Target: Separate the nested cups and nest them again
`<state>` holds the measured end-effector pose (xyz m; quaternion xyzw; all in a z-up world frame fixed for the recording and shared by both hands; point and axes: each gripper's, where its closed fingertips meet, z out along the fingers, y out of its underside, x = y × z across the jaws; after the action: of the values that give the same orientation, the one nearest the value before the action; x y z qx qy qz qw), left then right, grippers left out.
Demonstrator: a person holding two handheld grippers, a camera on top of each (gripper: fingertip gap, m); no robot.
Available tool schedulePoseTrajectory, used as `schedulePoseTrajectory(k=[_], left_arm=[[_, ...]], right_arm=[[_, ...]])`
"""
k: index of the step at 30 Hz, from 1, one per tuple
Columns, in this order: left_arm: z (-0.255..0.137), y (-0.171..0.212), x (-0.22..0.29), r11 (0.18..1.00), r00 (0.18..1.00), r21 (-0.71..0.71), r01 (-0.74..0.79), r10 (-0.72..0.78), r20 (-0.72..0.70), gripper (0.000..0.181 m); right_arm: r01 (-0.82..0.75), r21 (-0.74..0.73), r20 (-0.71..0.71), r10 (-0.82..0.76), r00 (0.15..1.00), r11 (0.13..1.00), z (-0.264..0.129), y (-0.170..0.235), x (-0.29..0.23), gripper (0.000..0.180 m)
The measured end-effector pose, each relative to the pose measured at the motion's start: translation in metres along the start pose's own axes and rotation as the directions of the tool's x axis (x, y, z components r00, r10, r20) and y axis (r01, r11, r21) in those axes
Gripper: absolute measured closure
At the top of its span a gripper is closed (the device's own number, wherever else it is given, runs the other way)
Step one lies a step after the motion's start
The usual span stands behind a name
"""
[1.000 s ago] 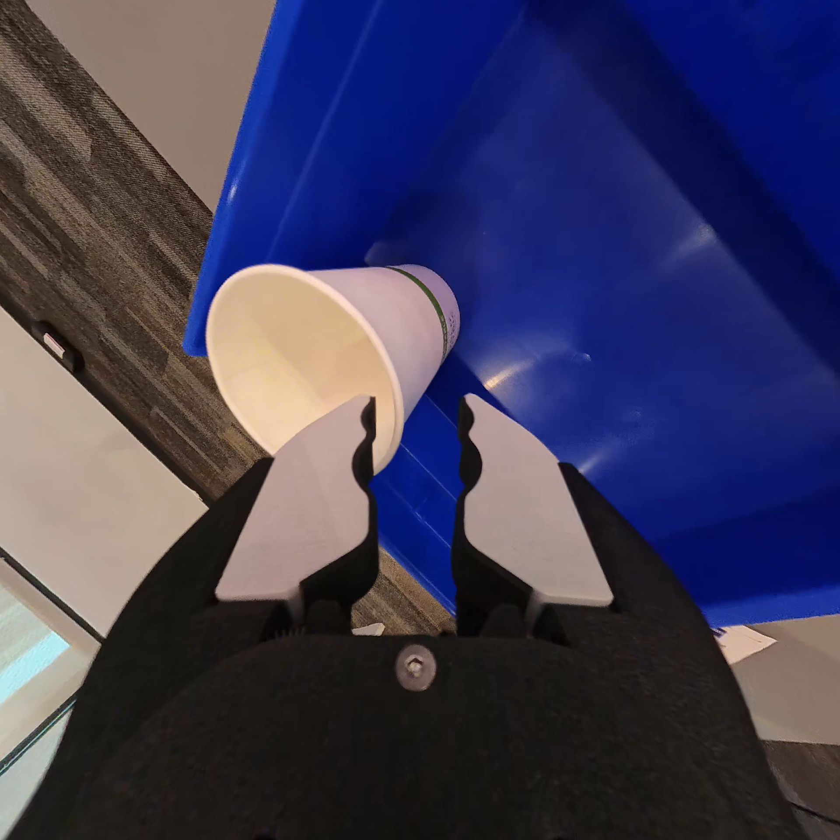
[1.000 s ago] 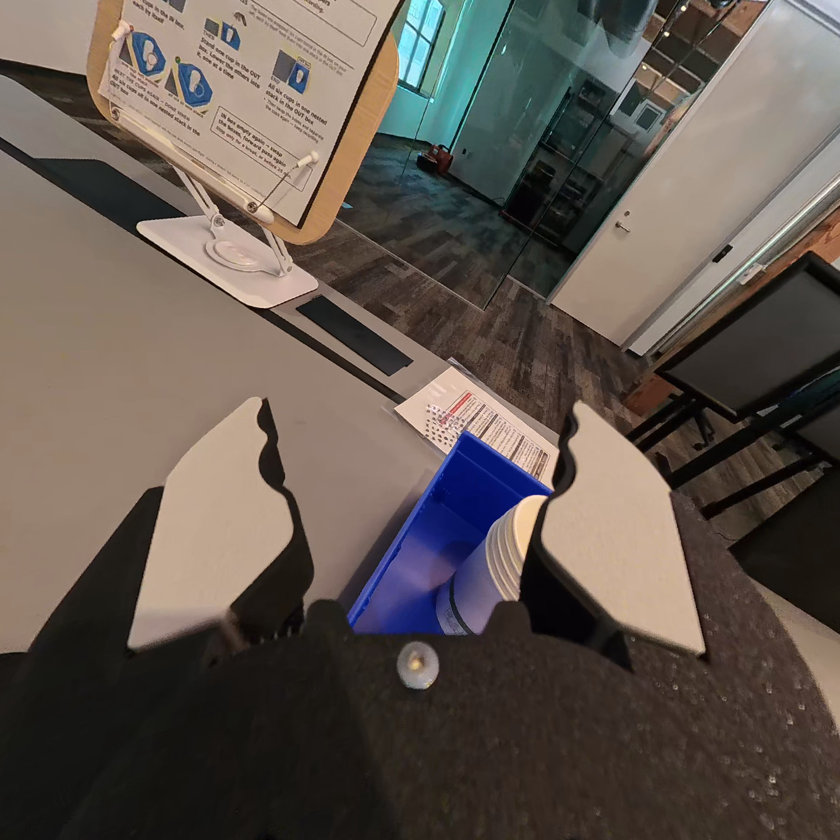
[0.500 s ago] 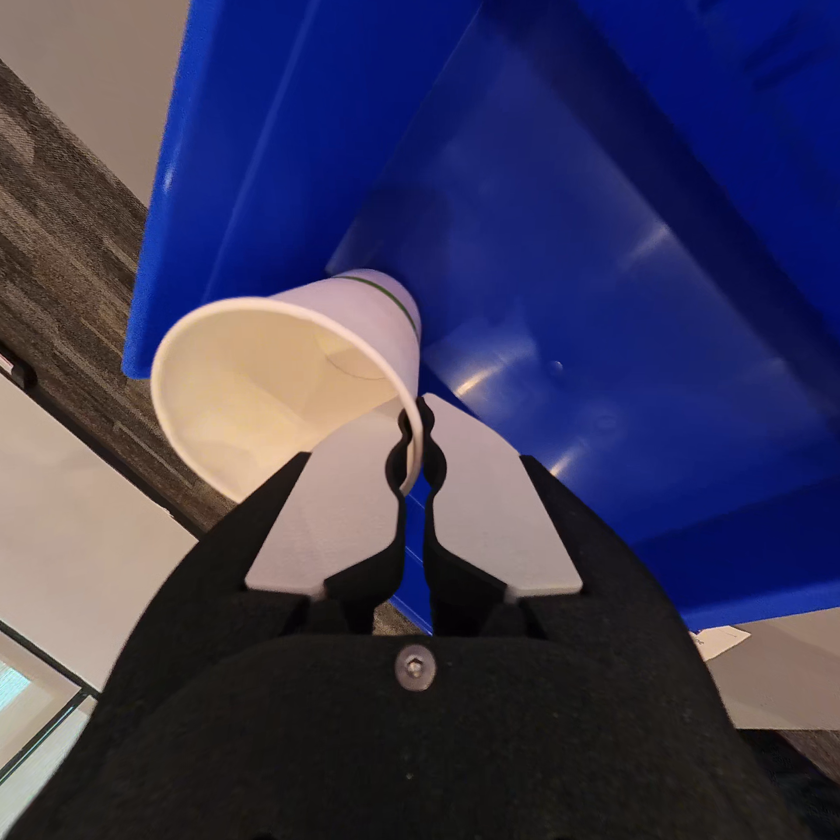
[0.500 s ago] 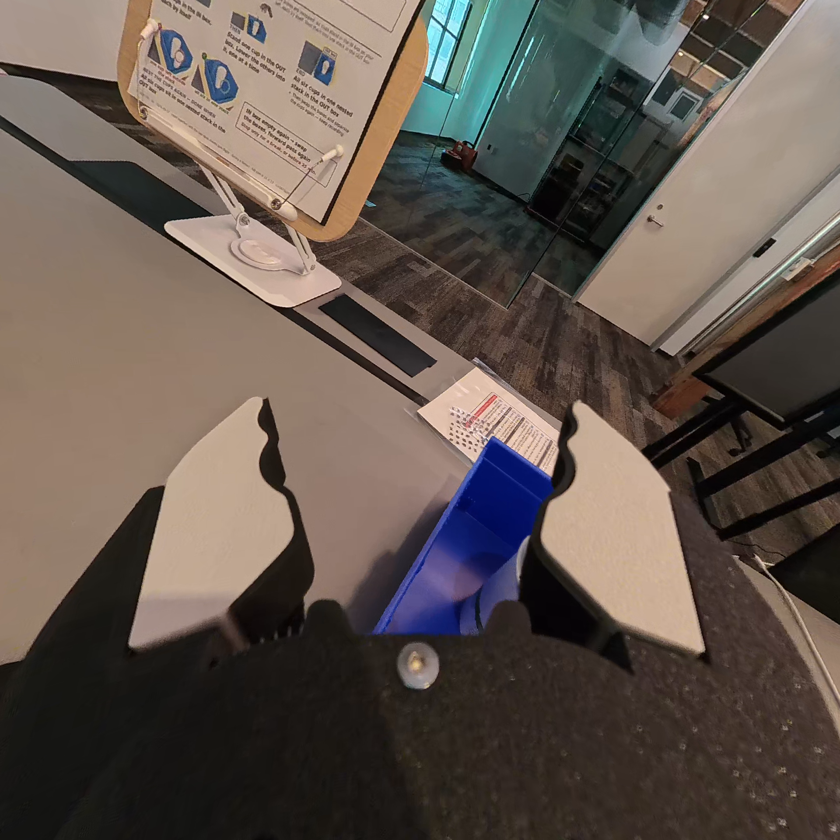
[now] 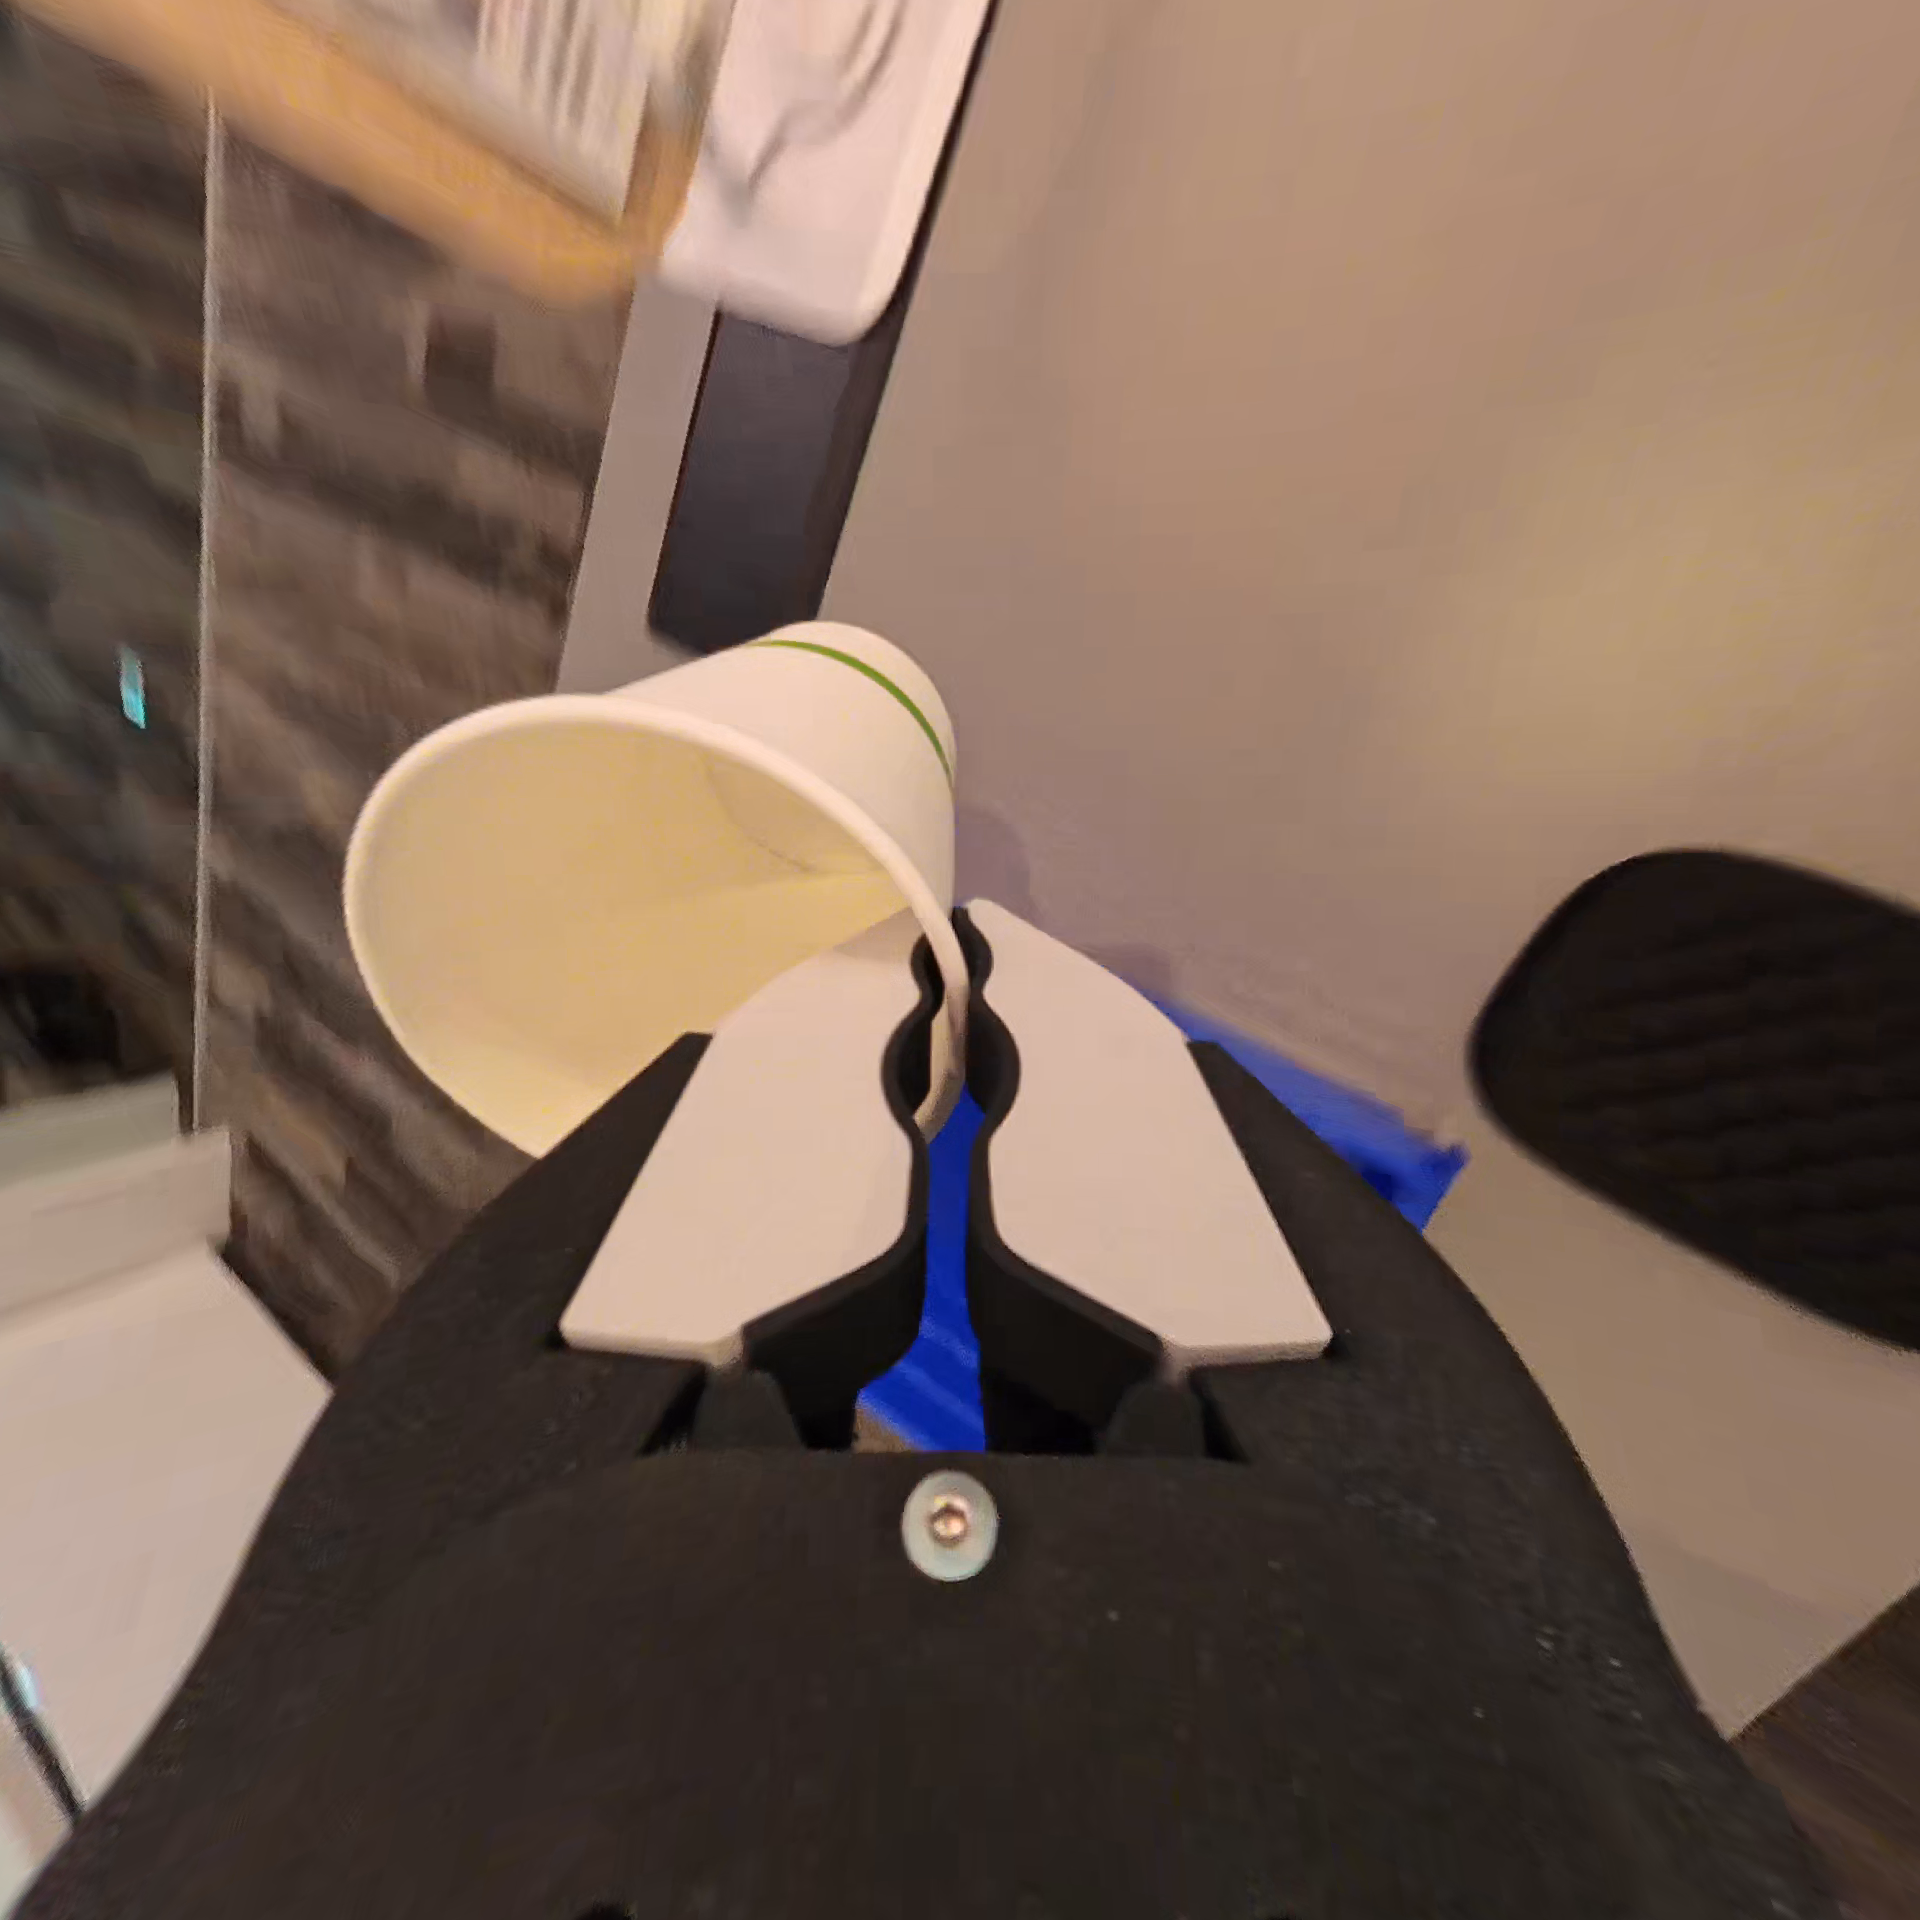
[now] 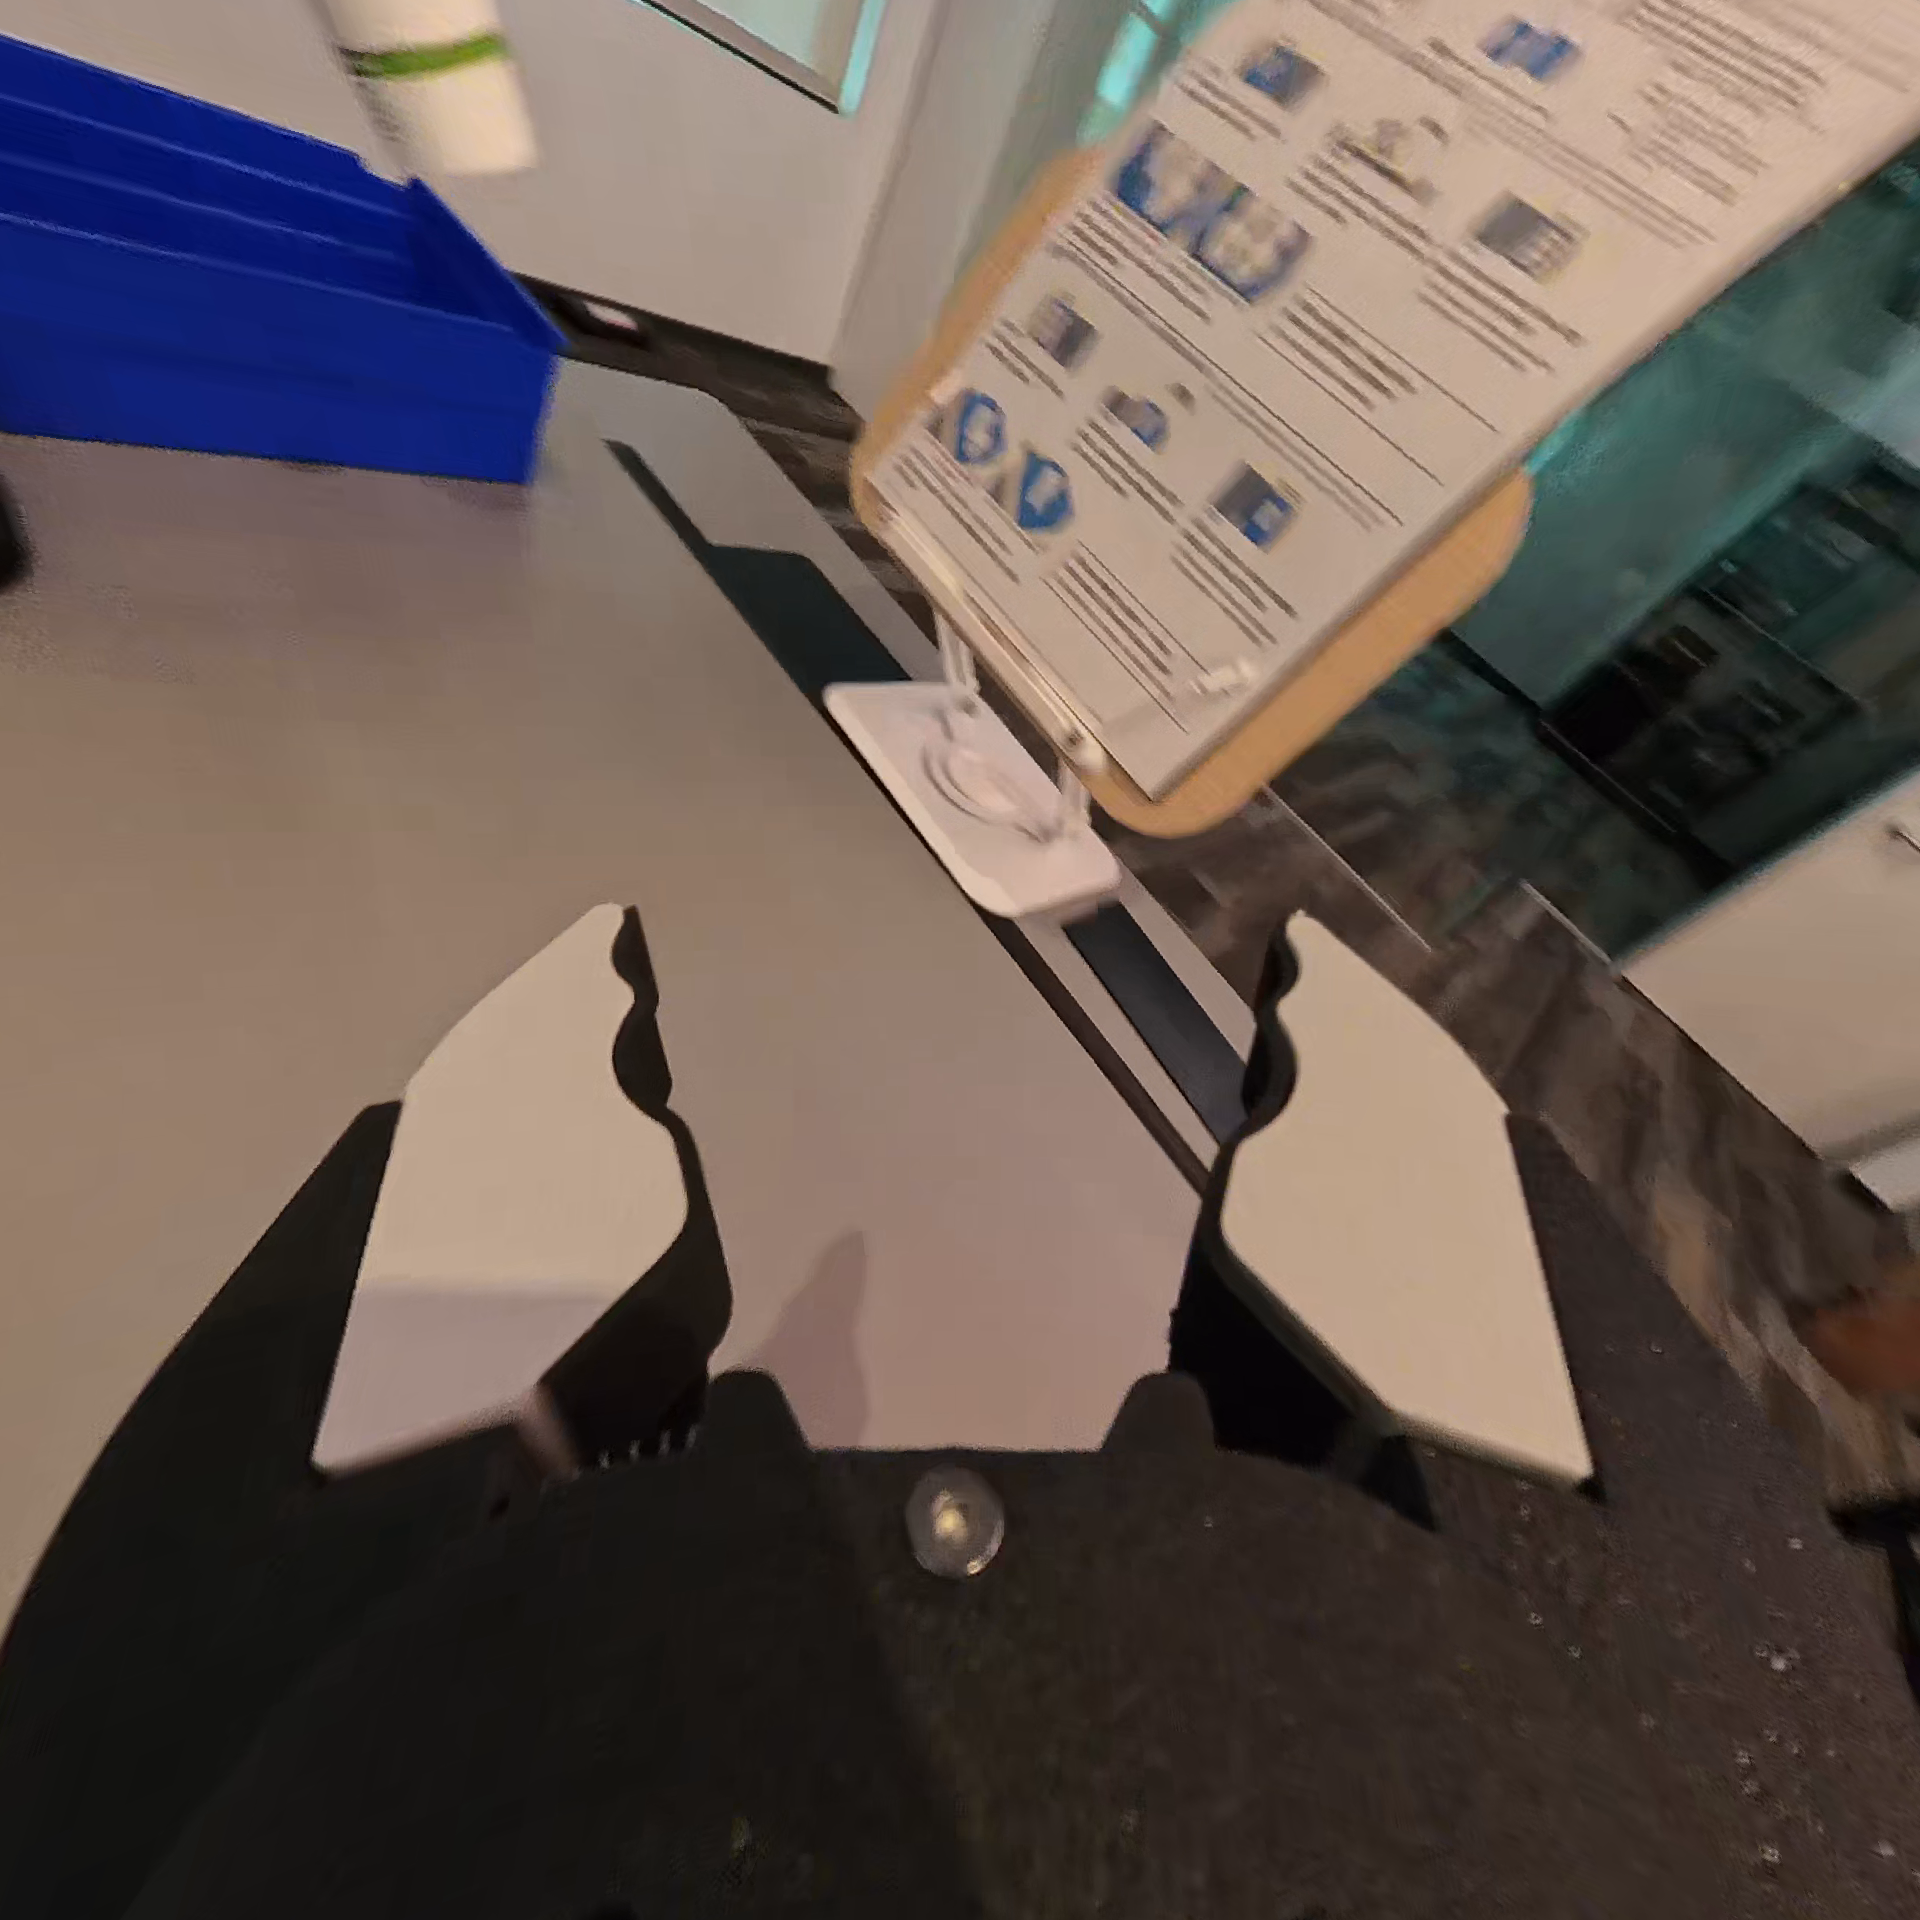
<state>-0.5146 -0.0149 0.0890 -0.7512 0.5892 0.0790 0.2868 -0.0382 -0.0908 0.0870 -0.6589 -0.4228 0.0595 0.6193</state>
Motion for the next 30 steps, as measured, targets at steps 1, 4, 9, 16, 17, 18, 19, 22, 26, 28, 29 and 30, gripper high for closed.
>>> schedulePoseTrajectory(k=[1, 4, 9, 16, 17, 18, 19, 22, 26, 28, 29, 30], left_arm=[[-0.007, -0.027, 0.015, 0.997, 0.998, 0.052, -0.051, 0.052, -0.020, 0.181], [-0.018, -0.097, 0.064, 0.962, 0.973, 0.175, -0.209, 0.222, -0.061, 0.181], [-0.018, -0.169, 0.134, 0.882, 0.897, 0.277, -0.380, 0.424, -0.121, 0.181], [-0.014, -0.206, 0.192, 0.788, 0.785, 0.289, -0.544, 0.599, -0.156, 0.181], [-0.014, -0.208, 0.198, 0.779, 0.774, 0.290, -0.556, 0.612, -0.163, 0.181], [-0.014, -0.210, 0.203, 0.771, 0.763, 0.292, -0.567, 0.625, -0.169, 0.181], [-0.015, -0.212, 0.207, 0.762, 0.754, 0.295, -0.576, 0.635, -0.170, 0.181], [-0.015, -0.214, 0.218, 0.738, 0.725, 0.301, -0.604, 0.665, -0.176, 0.181], [-0.015, -0.216, 0.225, 0.723, 0.708, 0.300, -0.623, 0.684, -0.178, 0.181], [-0.016, -0.216, 0.230, 0.719, 0.698, 0.304, -0.625, 0.689, -0.196, 0.181], [-0.015, -0.216, 0.232, 0.717, 0.695, 0.303, -0.627, 0.691, -0.198, 0.181], [-0.015, -0.215, 0.233, 0.717, 0.693, 0.302, -0.629, 0.693, -0.201, 0.180]], right_arm=[[0.024, 0.026, 0.045, -0.025, 0.999, 0.999, 0.011, -0.015, -0.014, 0.072], [0.033, 0.118, 0.200, -0.056, 0.978, 0.992, 0.042, -0.060, -0.060, 0.075], [-0.022, 0.195, 0.394, -0.058, 0.917, 0.980, 0.078, -0.109, -0.119, 0.080], [-0.057, 0.151, 0.521, -0.031, 0.853, 0.987, 0.099, -0.117, -0.150, 0.074], [-0.069, 0.146, 0.546, -0.023, 0.838, 0.987, 0.099, -0.116, -0.153, 0.074], [-0.081, 0.138, 0.574, -0.013, 0.819, 0.987, 0.098, -0.115, -0.157, 0.075], [-0.094, 0.130, 0.593, -0.001, 0.805, 0.987, 0.097, -0.114, -0.160, 0.075], [-0.107, 0.118, 0.628, 0.009, 0.778, 0.987, 0.094, -0.111, -0.165, 0.080], [-0.135, 0.092, 0.693, 0.034, 0.720, 0.987, 0.086, -0.106, -0.174, 0.085], [-0.148, 0.077, 0.725, 0.047, 0.688, 0.986, 0.083, -0.104, -0.179, 0.087], [-0.150, 0.071, 0.732, 0.051, 0.679, 0.986, 0.082, -0.103, -0.181, 0.088], [-0.148, 0.070, 0.736, 0.050, 0.675, 0.986, 0.081, -0.102, -0.181, 0.088]])
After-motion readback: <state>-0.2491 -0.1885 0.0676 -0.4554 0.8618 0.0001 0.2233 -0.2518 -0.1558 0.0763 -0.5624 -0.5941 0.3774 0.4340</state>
